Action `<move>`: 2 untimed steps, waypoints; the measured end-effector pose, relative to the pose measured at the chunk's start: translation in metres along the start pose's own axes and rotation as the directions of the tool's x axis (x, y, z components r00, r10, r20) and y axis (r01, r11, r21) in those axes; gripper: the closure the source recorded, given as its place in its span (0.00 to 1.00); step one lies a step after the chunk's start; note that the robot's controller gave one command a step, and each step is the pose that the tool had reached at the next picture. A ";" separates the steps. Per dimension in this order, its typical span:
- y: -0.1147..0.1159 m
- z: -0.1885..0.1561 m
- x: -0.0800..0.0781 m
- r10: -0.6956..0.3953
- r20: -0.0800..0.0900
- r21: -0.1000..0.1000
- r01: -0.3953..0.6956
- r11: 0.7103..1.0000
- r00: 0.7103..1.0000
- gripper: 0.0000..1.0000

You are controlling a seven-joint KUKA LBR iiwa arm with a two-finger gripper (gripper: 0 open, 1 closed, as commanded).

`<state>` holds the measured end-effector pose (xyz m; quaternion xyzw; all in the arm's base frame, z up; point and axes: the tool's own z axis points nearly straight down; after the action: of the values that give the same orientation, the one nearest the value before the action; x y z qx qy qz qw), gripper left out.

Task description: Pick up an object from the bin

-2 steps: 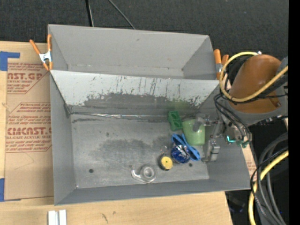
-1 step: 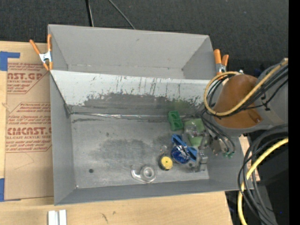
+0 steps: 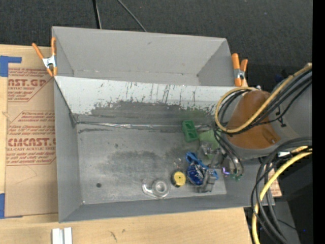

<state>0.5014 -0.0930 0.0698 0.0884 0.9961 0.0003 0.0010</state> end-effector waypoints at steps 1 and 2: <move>0.000 0.000 0.000 0.000 0.001 0.001 0.000 1.000 1.000 1.00; 0.018 -0.173 -0.007 -0.031 0.008 0.000 0.031 1.000 0.999 1.00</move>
Offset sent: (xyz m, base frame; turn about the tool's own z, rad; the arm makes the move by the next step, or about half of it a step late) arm 0.0000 0.0000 0.0000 0.0000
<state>0.5112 -0.0770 0.2430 0.0730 0.9973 0.0001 0.0052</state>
